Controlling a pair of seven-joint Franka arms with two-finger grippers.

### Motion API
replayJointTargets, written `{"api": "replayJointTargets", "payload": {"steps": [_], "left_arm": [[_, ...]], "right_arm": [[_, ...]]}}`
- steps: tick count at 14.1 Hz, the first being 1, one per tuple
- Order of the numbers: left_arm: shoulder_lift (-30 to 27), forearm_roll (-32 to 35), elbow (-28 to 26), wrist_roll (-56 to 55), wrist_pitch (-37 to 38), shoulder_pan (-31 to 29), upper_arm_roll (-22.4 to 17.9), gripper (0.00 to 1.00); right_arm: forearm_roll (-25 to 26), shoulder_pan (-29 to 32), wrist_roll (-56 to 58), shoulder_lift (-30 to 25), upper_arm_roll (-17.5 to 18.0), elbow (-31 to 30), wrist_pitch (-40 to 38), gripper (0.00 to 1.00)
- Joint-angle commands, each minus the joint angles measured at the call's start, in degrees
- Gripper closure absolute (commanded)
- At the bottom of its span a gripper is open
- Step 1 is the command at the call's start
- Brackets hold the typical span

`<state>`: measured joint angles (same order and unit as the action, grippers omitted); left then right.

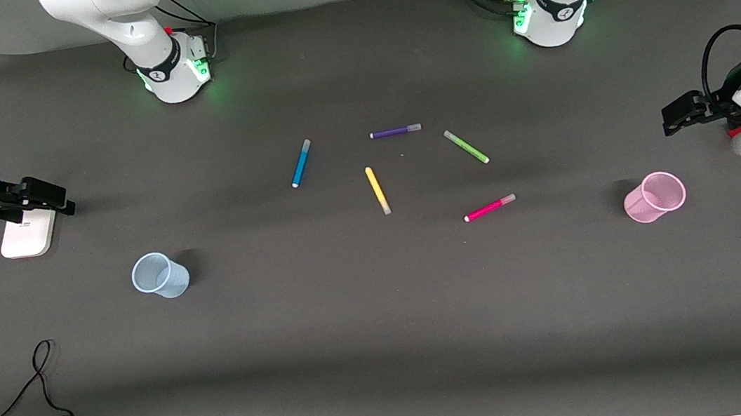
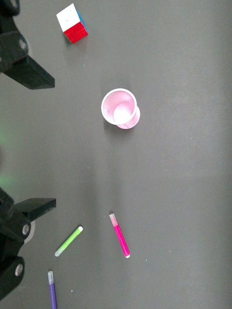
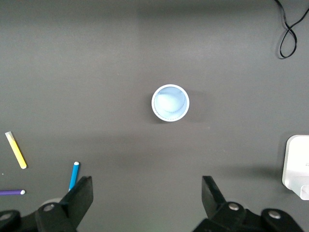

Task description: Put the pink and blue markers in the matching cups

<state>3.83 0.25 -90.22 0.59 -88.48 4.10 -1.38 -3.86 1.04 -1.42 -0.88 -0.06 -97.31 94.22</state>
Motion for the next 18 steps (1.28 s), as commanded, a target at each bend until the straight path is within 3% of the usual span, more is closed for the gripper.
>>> {"api": "replayJointTargets", "payload": {"steps": [1,10,16,18], "left_arm": [[-1.28,0.01,-0.39,-0.77,0.15,0.73,-0.64,0.0],[-0.76,-0.51,0.66,-0.07,-0.38,1.34,-0.47,0.0],[-0.14,-0.51,0.75,0.37,-0.64,1.61,7.25,0.0],[0.03,-0.51,0.66,0.37,-0.64,1.61,9.72,0.0]], "right_arm": [[-0.53,0.01,0.45,-0.08,-0.38,1.06,-0.35,0.0],[-0.44,-1.21,-6.64,1.14,0.06,1.24,-3.69,0.0],[-0.71,-12.36,-31.06,5.0,0.15,1.33,-3.35,0.0],[-3.16,-16.57,-38.88,6.41,0.15,1.16,-2.03,0.0]]}}
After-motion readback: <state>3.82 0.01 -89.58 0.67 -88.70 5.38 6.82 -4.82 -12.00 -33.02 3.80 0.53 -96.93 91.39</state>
